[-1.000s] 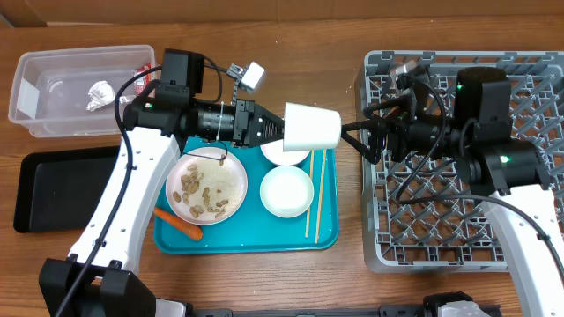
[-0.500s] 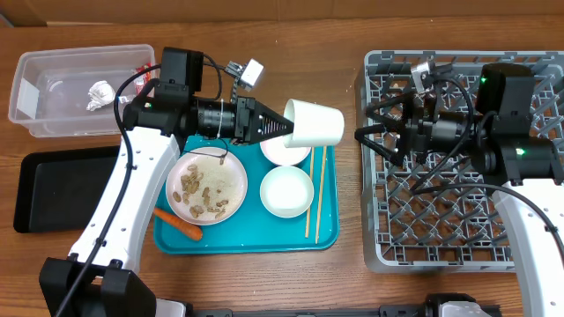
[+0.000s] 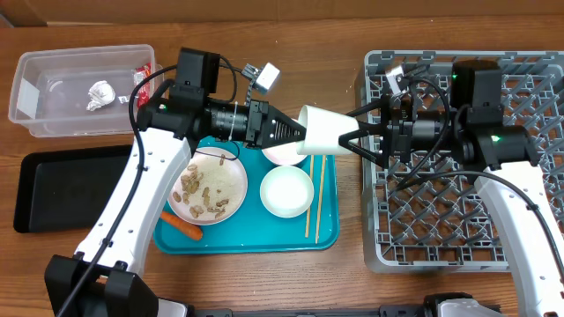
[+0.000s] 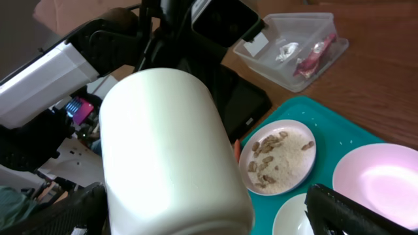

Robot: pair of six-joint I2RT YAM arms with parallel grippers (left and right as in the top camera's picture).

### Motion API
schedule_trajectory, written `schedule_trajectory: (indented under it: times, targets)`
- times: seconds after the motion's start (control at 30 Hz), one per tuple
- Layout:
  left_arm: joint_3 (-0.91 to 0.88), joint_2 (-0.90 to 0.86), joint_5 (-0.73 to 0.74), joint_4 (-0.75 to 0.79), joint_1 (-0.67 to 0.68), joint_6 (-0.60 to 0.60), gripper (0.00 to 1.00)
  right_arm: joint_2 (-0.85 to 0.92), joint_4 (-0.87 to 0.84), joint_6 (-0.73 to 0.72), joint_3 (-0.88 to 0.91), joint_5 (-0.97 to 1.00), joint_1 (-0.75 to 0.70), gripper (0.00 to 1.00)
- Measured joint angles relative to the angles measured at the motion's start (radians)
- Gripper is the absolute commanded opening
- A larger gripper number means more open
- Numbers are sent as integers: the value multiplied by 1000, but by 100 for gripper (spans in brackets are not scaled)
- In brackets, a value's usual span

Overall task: Sort waste into correct bins and load items into the dishwasher
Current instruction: 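Hand the white cup from the left gripper to the right gripper, then place the white cup in the rack's front right with the right gripper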

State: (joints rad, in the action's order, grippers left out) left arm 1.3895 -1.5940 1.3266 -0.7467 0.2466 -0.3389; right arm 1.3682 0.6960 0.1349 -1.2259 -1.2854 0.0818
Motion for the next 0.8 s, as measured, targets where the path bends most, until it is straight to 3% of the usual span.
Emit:
schedule_trajectory:
  times: [0.17,0.4,0.5,0.63,0.7,0.8]
  targets:
    - [0,0,-14,45,29,-15,4,0,-4,-3,0,-51,4,80]
    - [0,0,-45,97,31,-68,4,0,16,-5,0,-59,4,72]
    - [0,0,-51,97,33,-77,4,0,18,-4,0,-64,4,59]
    - [0,0,-53,97,33,-77,4,0,22,-7,0,-72,2,59]
    - [0,0,-54,97,33,-78,11,0,22,-7,0,-72,2,59]
    - [0,0,-69,97,34,-84,41,0,21,-7,0,-71,4,52]
